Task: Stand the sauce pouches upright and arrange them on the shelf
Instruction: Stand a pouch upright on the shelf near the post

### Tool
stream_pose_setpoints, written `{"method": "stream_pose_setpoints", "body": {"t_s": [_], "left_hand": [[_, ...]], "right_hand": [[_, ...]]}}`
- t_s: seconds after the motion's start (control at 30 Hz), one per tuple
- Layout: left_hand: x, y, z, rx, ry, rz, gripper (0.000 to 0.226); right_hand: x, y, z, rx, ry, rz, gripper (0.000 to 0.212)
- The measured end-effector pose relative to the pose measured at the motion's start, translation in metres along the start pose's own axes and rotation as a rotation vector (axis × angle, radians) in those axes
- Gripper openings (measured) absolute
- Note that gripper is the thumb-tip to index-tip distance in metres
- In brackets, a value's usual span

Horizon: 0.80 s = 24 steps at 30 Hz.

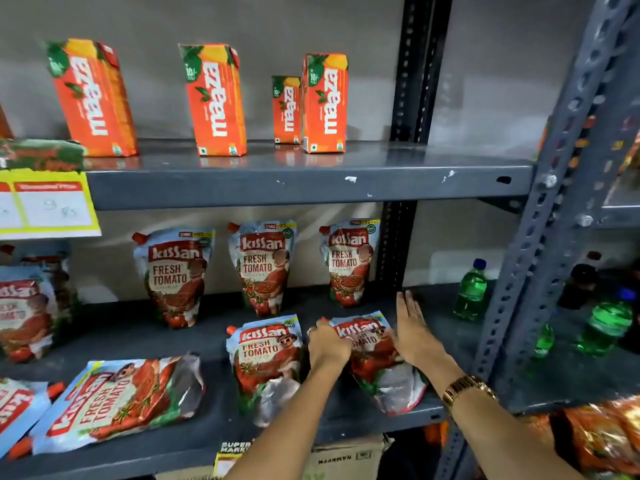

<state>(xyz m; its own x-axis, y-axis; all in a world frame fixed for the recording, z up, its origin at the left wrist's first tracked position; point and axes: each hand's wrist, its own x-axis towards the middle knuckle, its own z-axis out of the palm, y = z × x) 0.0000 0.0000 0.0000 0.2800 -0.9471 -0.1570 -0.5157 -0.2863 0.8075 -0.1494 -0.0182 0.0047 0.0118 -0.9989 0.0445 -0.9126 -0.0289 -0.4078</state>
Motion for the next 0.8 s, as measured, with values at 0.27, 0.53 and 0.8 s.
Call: {"method": "stream_pose_setpoints", "body": {"t_s": [0.27, 0.53, 0.8], "left_hand": [[0.025, -0.002, 0.013, -0.291, -0.185, -0.298, 0.033], [0.029, 0.0, 0.015, -0.337, -0.119, -0.291, 0.022], [0.023, 0.025, 0.007, -0.238, -0.016, -0.05, 0.05]], "right_hand": [[0.015, -0.006, 0.007, -0.078, -0.16, 0.257, 0.037], [0.024, -0.011, 0.007, 0.049, -0.147, 0.381, 0.026], [0.026, -0.012, -0.009, 0.407, 0.139, 0.424, 0.02]]}}
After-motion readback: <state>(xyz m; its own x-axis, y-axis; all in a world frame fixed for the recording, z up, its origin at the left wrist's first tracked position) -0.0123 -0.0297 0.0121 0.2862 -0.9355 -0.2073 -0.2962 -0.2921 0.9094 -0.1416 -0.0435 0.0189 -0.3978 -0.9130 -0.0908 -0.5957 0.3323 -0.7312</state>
